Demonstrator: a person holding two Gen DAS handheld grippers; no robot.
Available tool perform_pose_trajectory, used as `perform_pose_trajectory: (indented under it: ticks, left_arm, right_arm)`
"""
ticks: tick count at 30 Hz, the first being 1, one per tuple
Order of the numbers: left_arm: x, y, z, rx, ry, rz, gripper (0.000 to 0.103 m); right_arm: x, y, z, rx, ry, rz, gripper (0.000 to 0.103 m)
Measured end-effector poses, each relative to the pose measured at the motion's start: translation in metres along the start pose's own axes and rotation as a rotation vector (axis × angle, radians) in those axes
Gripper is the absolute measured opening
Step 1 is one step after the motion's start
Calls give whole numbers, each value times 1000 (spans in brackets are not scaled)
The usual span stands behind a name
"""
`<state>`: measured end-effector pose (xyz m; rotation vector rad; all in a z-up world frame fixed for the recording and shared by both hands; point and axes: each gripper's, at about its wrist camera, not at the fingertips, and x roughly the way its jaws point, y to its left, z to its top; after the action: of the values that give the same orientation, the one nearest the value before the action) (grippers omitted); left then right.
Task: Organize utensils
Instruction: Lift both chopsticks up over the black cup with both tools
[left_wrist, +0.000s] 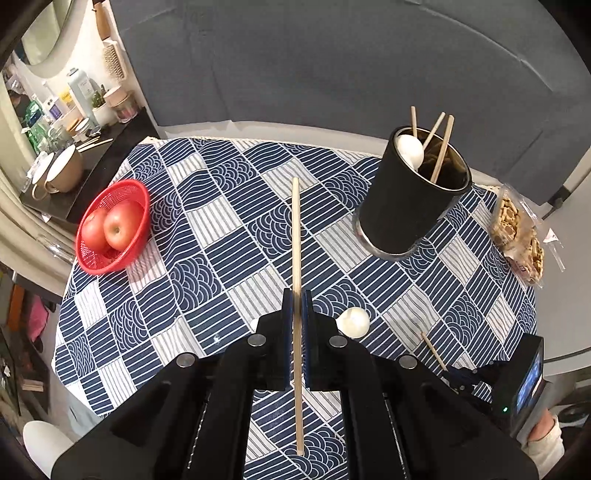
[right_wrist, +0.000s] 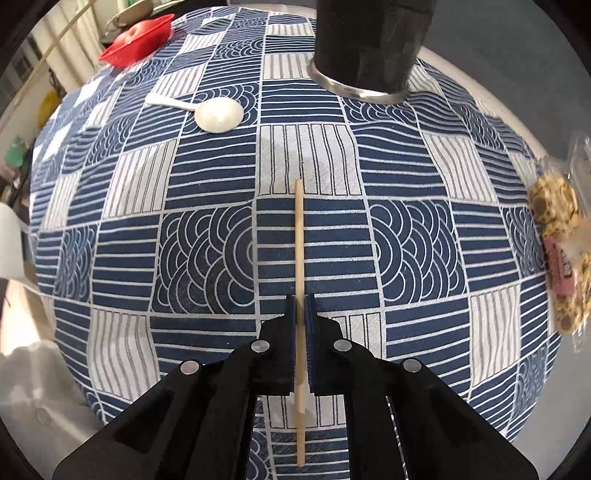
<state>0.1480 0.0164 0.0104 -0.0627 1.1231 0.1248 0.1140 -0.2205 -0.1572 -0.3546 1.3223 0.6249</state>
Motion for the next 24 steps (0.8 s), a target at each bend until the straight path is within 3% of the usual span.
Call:
perform_pose_trajectory:
  ticks: [4, 7, 9, 17, 24]
  left_arm:
    - [1, -9, 5, 42, 7, 22, 5]
    - [0, -14, 11, 66, 2, 27, 5]
    - [-2, -18, 17, 84, -11, 44, 5]
    - [-13, -28, 46, 111, -61, -10, 5]
    - [-20, -36, 74, 138, -106, -23, 5]
  right_arm:
    - [-15, -23, 1, 107, -58, 107, 5]
    - [-32, -38, 8, 151, -89, 116, 5]
    - [-45, -48, 16, 183, -116, 103, 5]
    - [-104, -70, 54, 207, -253, 25, 5]
    - [-163, -84, 93, 214, -430, 1, 5]
